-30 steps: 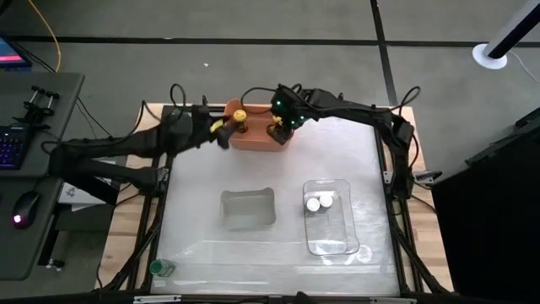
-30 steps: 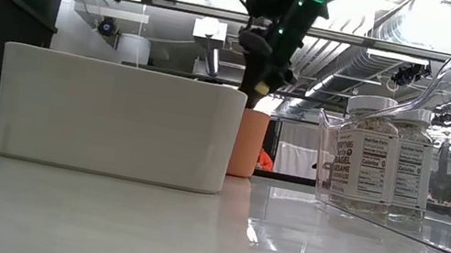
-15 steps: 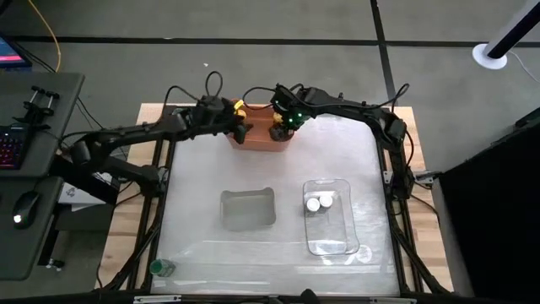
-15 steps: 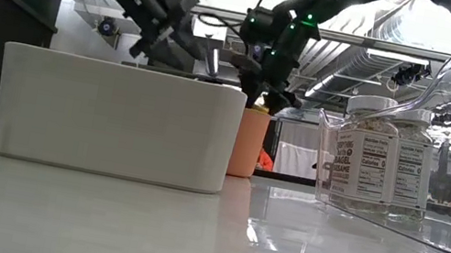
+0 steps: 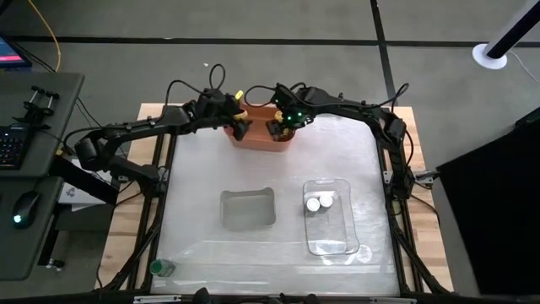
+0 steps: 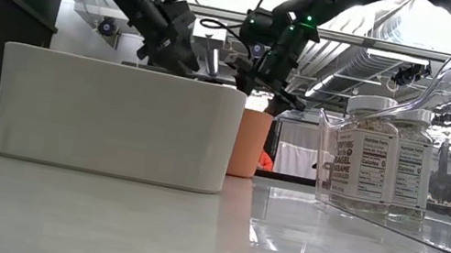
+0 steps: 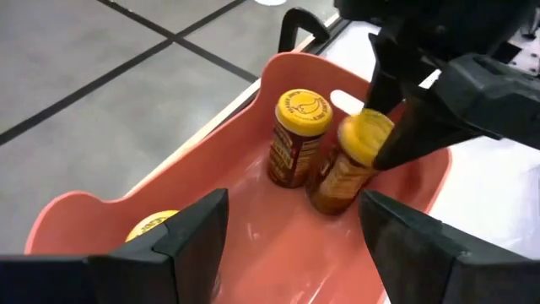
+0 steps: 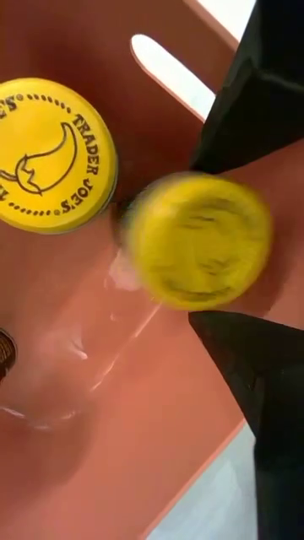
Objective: Sort spices by type
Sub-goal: Put the yellow seasoning bottle into the orange bin, then adjust the yellow seasoning bottle in the orange bin
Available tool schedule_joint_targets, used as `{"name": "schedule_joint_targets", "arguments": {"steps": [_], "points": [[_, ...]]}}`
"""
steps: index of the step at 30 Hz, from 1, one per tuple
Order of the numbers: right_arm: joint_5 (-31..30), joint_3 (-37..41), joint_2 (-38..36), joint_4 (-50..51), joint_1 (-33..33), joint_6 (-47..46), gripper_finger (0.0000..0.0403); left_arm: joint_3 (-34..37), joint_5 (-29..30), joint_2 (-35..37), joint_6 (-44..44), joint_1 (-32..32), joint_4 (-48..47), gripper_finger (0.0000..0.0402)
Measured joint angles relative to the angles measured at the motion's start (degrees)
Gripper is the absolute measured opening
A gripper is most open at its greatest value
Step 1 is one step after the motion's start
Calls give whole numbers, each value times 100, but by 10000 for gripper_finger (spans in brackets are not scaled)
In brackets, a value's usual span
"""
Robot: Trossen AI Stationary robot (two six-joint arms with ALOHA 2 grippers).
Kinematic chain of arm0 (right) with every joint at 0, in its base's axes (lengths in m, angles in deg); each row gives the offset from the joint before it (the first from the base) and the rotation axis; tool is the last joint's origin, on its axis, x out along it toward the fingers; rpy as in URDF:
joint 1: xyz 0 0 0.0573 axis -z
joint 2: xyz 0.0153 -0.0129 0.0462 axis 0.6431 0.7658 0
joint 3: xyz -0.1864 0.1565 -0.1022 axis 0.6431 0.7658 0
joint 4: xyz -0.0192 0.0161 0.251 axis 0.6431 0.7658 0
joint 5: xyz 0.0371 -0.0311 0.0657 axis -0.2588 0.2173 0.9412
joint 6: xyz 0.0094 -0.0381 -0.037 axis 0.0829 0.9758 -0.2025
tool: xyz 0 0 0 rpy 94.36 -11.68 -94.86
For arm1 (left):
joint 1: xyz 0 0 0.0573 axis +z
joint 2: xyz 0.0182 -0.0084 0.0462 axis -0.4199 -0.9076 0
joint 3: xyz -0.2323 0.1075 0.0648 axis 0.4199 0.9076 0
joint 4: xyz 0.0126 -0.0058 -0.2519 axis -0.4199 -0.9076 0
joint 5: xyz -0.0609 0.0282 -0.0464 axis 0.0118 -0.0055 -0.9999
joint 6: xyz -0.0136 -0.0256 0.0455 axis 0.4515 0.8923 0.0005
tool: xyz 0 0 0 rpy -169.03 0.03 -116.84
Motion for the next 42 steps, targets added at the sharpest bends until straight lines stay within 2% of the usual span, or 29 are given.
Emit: {"name": "schedule_joint_targets", "arguments": {"steps": [13, 21, 24, 26, 28, 29, 31, 34, 39, 42], "points": [[-4, -21, -102, 91, 4, 301, 266, 0, 23, 79, -169, 93, -23, 252], [-286, -1040, -197, 771, 83, 926, 267, -449, 309, 416, -469, 781, -629, 248], [-362, -1515, -197, 876, 79, 1126, 267, -784, 194, 249, -806, 1035, -1406, 205], [-372, -1823, -197, 958, 79, 1236, 267, -1019, 92, 44, -1033, 1148, -1981, 141], [-372, -2145, -197, 1097, 78, 1374, 267, -1272, 54, -219, -1378, 1194, -2438, 54], [-372, -2327, -197, 1218, 77, 1445, 267, -1415, 56, -368, -1530, 1209, -2598, 28], [-395, -2683, -197, 1494, 79, 1607, 268, -1780, 61, -678, -1995, 1219, -2955, 17], [-556, -3097, -232, 1959, 79, 1851, 268, -2473, 72, -1181, -3222, 1213, -3713, 4], [-669, -2654, -777, 2155, 76, 1881, 268, -3573, 74, -1961, -4695, 1198, -4654, 1], [-897, -2627, -899, 2353, 51, 1847, 268, -3929, 65, -2326, -5262, 1198, -4987, 0]]}}
